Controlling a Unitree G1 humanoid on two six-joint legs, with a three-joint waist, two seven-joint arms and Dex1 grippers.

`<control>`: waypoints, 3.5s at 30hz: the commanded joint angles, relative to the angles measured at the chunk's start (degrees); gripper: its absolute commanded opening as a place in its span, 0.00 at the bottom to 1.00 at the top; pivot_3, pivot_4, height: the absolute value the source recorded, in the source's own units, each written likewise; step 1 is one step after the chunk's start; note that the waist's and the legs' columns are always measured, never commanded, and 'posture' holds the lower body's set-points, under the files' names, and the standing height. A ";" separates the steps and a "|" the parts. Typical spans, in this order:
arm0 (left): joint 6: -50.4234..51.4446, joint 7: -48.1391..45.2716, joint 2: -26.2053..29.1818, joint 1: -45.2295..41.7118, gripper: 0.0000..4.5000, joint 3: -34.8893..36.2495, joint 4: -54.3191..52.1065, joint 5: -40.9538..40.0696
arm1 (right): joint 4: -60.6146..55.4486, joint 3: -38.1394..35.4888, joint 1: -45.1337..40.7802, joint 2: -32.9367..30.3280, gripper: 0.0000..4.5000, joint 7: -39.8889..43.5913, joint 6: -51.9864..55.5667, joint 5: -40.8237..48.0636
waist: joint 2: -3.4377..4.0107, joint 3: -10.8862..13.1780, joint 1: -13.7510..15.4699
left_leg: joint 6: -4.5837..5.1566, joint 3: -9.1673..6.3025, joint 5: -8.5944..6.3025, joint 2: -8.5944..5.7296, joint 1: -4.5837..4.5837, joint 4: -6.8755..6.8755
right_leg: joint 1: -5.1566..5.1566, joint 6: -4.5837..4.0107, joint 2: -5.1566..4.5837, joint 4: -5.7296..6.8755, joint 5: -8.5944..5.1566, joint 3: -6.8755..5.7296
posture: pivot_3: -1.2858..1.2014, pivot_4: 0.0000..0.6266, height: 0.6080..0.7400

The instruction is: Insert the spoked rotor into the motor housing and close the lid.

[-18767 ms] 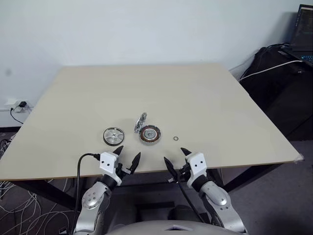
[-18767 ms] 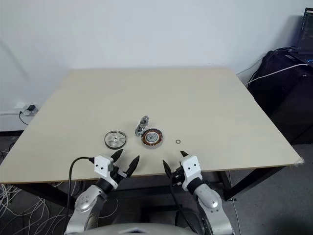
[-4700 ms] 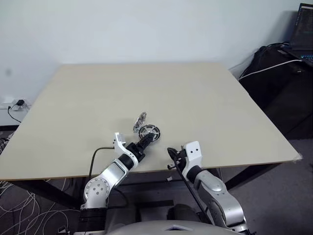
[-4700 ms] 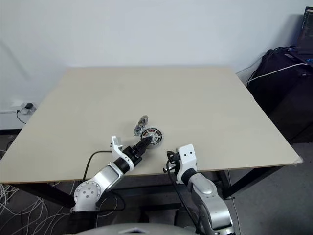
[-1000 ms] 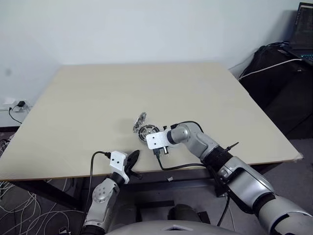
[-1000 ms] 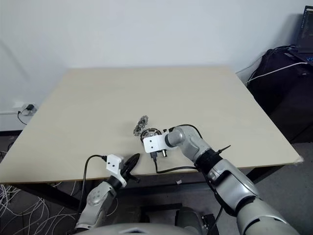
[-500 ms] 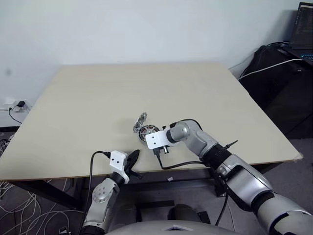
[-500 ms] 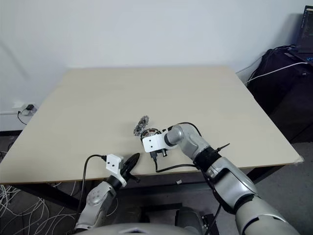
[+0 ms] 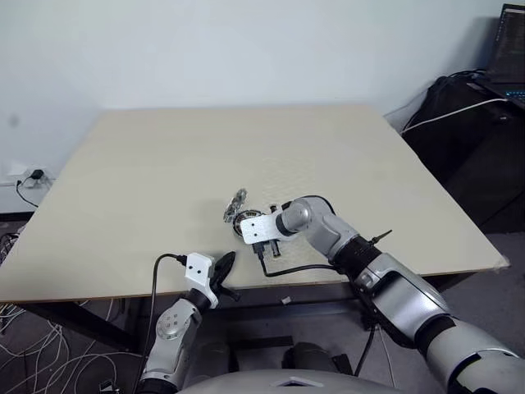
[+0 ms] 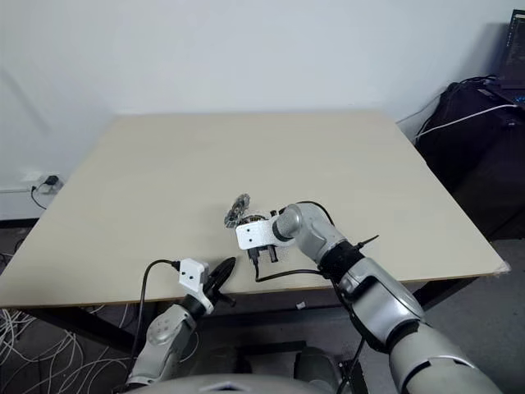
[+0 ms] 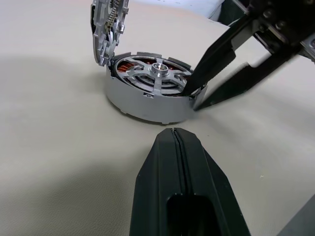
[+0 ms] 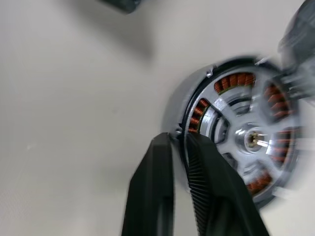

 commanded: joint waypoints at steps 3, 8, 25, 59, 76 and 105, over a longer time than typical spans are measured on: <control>-2.49 -0.76 -0.43 -1.60 0.00 0.81 1.79 -0.68 | -0.49 -1.38 -0.76 0.01 0.02 -0.23 0.47 0.02 | 0.04 -0.03 -0.01 | 0.00 0.00 0.00 0.00 0.00 -0.01 | -0.02 -0.01 0.00 0.01 0.00 0.00 | 0.52 0.00 1.00; -4.94 -1.94 -0.46 -2.52 0.00 1.66 5.94 -0.93 | -1.36 -2.16 -0.07 0.10 0.02 -1.06 0.97 0.56 | 0.04 -0.03 0.02 | 0.00 0.00 0.00 0.00 0.00 0.00 | -0.02 -0.01 -0.01 0.01 0.00 0.00 | 0.52 0.00 1.00; -4.13 -3.50 -1.32 -2.59 0.00 1.37 5.28 -0.68 | -40.49 -13.66 20.07 -3.43 0.02 0.85 41.24 13.97 | 0.17 -0.13 0.30 | 0.01 -0.03 -0.01 -0.03 -0.32 -0.02 | -0.33 -0.05 -0.17 0.03 -0.01 -0.01 | 0.52 0.00 1.00; 4.52 -0.99 -1.27 0.03 0.00 0.15 -5.03 -0.92 | -38.68 -32.30 14.87 18.81 0.02 -36.04 74.54 31.77 | 0.17 -0.14 0.05 | 0.01 -0.04 0.00 -0.07 -0.69 0.00 | -0.65 -0.04 -0.08 0.01 0.00 -0.08 | 0.52 0.00 1.00; 6.09 -0.61 -1.40 0.01 0.00 0.26 -6.23 -1.06 | -33.80 -35.04 14.99 22.62 0.52 -42.48 73.81 35.04 | 0.20 -0.16 -0.31 | 0.07 0.01 0.04 -0.06 -0.66 0.10 | -0.55 0.03 0.37 0.04 0.03 -0.10 | 0.52 0.00 1.00; 6.89 -0.92 -1.07 -0.09 0.00 0.17 -6.55 -1.28 | -24.24 4.30 7.84 -14.59 0.65 -14.43 -0.48 6.36 | -0.27 0.16 0.10 | 0.14 0.06 0.00 0.03 0.02 0.19 | 0.16 0.10 0.27 -0.07 0.03 -0.06 | 0.52 0.00 1.00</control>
